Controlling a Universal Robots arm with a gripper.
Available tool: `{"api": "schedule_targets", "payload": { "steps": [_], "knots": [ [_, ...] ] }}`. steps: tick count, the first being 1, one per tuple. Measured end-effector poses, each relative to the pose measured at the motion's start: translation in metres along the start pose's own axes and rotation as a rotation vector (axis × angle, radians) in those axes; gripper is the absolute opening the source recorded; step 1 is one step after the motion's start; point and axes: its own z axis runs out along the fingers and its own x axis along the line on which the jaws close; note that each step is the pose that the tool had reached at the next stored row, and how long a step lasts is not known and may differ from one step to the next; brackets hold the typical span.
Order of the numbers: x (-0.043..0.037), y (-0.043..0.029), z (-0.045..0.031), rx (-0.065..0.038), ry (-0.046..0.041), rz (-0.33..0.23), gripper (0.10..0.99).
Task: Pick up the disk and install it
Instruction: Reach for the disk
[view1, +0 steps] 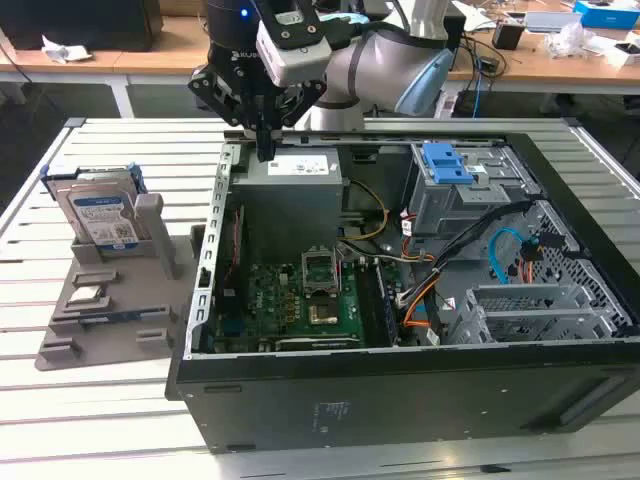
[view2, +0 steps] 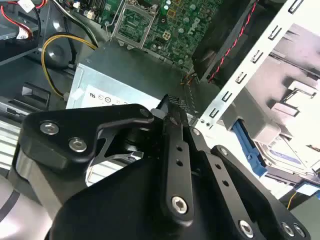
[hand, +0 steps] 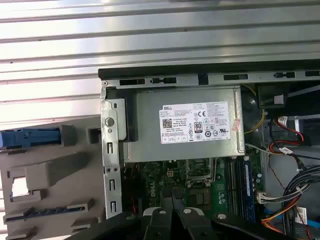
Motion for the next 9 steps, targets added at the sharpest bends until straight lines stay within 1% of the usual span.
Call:
{"api": "schedule_targets", "payload": {
  "steps": [1,3,6,9],
  "knots": [
    [0.0019,-0.0001,0.0,0.0,-0.0001,0.0,0.106],
    [0.0108,-0.0008,-0.0003,0.0,0.0,0.0,0.106],
    [0.0198,-0.0015,-0.0005,0.0,0.0,0.0,0.106],
    [0.0348,-0.0026,-0.001,0.0,0.0001,0.0,0.106]
  ]
}}
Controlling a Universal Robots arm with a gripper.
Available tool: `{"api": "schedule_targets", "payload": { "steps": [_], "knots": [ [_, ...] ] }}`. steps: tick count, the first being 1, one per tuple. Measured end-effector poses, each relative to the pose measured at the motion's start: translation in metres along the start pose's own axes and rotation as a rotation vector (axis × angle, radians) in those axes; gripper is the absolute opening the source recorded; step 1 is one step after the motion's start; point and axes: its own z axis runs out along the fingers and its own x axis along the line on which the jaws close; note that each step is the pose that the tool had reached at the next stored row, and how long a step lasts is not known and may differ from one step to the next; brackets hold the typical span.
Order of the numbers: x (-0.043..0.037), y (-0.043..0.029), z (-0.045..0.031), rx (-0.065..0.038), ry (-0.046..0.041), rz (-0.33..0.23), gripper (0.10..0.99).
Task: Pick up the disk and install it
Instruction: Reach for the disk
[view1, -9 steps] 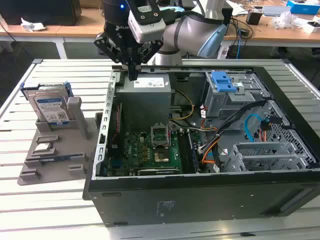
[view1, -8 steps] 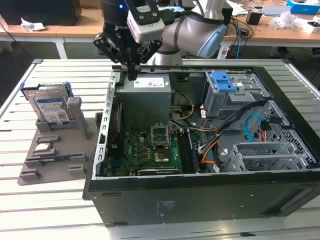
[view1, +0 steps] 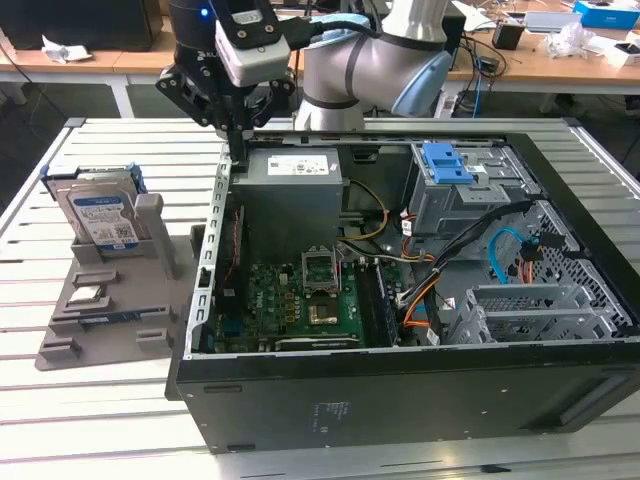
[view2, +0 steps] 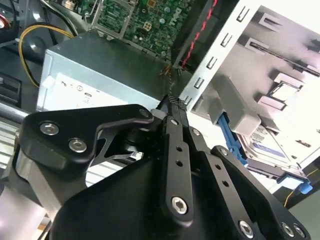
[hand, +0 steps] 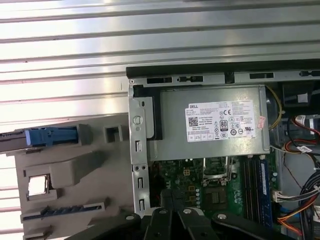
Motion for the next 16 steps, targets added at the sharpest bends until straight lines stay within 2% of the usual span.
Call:
{"api": "schedule_targets", "payload": {
  "steps": [5,10,12,16],
  "knots": [
    [0.0219,-0.0016,-0.0005,0.0,-0.0001,0.0,0.106],
    [0.037,-0.0027,-0.001,0.0,0.0,0.0,0.106],
    [0.0534,-0.004,-0.0013,0.0,-0.0001,0.0,0.106],
    [0.071,-0.0052,-0.0016,0.0,0.0,0.0,0.106]
  ]
}}
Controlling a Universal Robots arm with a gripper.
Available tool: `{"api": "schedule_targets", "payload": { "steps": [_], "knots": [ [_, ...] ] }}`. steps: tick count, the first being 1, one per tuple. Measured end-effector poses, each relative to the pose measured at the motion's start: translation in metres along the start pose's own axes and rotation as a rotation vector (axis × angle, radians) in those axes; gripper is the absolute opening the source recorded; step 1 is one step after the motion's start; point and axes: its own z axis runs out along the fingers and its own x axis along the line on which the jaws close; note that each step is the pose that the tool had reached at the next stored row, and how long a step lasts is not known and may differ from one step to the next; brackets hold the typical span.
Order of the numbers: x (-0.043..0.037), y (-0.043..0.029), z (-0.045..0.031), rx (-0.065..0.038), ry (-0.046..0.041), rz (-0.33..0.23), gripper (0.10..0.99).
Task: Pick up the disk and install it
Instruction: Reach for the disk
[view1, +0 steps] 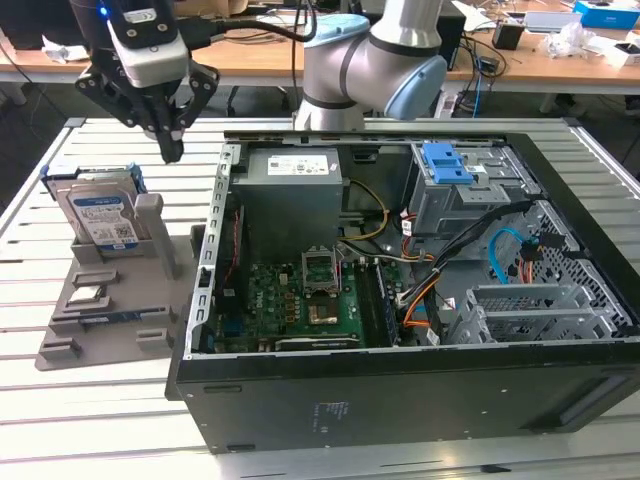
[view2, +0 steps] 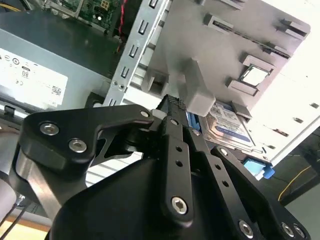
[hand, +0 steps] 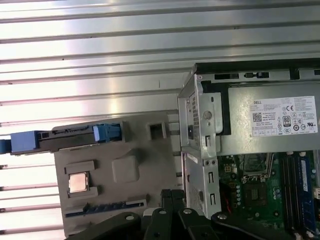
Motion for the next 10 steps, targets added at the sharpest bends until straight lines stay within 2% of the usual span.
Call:
{"api": "schedule_targets", "payload": {
  "steps": [1,3,6,7,9,10],
  "knots": [
    [0.0111,-0.0004,0.0,0.0,-0.0001,0.0,0.106],
    [0.0228,-0.0007,0.0001,0.0,-0.0001,0.0,0.106],
    [0.037,-0.0015,0.0,0.0,-0.0001,0.0,0.106],
    [0.0439,-0.0019,0.0,0.0,-0.0001,0.0,0.106],
    [0.0507,-0.0022,0.0003,0.0,-0.0001,0.0,0.106],
    [0.0566,-0.0026,0.0005,0.0,-0.0001,0.0,0.106]
  ]
}}
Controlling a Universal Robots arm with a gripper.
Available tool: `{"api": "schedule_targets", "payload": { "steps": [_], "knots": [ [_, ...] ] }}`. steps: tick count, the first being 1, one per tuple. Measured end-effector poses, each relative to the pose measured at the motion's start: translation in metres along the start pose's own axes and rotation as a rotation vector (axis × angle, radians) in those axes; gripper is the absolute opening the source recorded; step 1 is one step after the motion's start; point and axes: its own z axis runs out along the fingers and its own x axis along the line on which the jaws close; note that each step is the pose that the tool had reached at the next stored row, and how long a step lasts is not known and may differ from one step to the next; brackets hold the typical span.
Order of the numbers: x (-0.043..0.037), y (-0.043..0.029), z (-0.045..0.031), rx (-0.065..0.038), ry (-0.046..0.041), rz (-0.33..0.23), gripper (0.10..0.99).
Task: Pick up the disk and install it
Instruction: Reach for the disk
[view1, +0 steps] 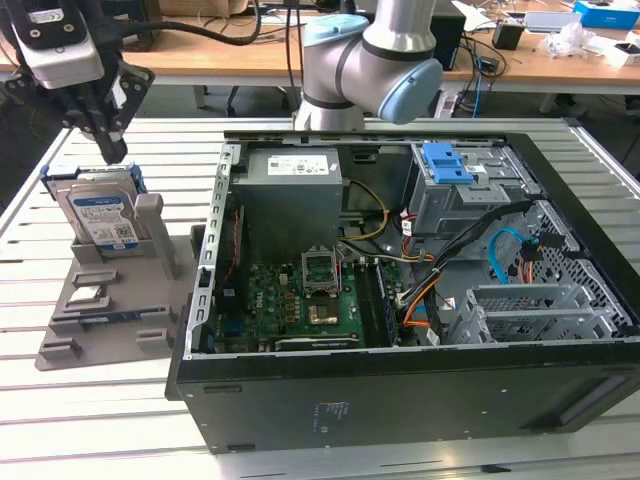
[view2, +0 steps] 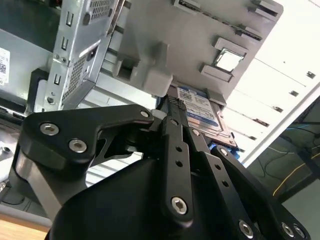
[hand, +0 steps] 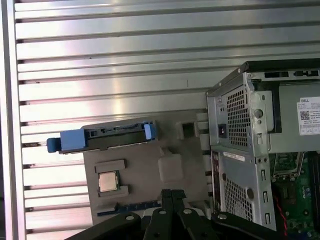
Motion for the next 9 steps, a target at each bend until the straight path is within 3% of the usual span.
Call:
{"api": "schedule_targets", "payload": {
  "steps": [9],
  "knots": [
    [0.0366,-0.0004,0.007,0.0,0.0,0.0,0.106]
  ]
}}
